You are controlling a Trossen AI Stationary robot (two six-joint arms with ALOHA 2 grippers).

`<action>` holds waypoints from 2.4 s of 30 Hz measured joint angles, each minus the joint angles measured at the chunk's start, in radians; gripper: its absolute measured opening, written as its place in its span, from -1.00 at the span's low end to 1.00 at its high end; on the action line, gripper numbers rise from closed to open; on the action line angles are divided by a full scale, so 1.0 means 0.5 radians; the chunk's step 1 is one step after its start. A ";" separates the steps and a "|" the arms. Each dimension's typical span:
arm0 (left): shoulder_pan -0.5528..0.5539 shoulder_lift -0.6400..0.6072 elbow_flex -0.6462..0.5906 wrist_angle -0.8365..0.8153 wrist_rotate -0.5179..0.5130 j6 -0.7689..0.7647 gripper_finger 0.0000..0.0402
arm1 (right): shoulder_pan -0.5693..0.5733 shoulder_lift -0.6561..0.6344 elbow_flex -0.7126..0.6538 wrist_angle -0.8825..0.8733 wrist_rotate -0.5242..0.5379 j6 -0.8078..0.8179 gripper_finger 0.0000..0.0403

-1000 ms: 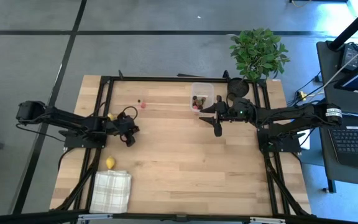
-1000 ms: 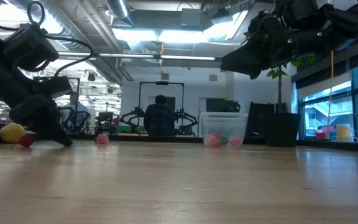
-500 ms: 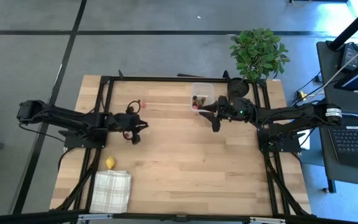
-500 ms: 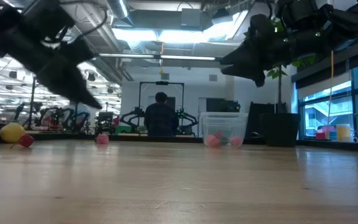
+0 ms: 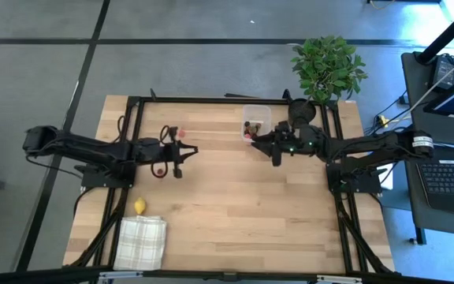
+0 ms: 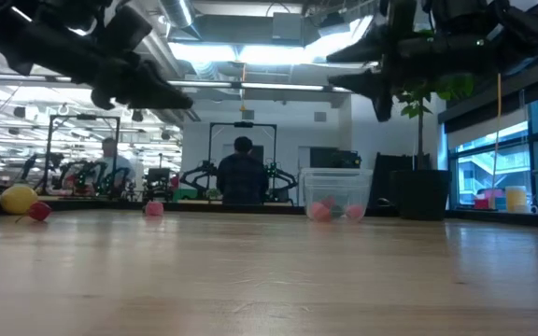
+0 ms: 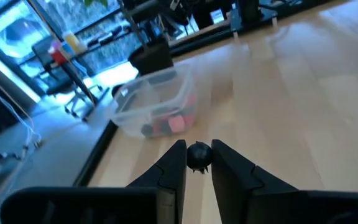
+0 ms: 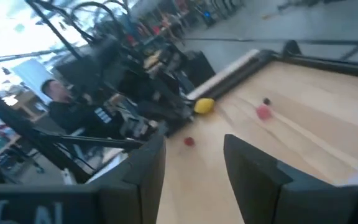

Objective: Pick and placing Produce into tupperware
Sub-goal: Put the bottom blueberry into the transparent bin

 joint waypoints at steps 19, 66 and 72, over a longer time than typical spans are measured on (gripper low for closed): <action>-0.001 0.938 0.396 0.690 0.185 0.567 -0.71 | 0.112 0.694 0.472 0.047 -0.113 -0.114 -0.18; 0.001 1.151 0.549 1.000 0.281 0.725 -0.71 | 0.116 0.740 0.494 0.072 -0.203 -0.081 -0.18; 0.001 1.151 0.549 1.010 0.278 0.754 -0.71 | 0.116 0.740 0.494 0.072 -0.210 -0.097 -0.18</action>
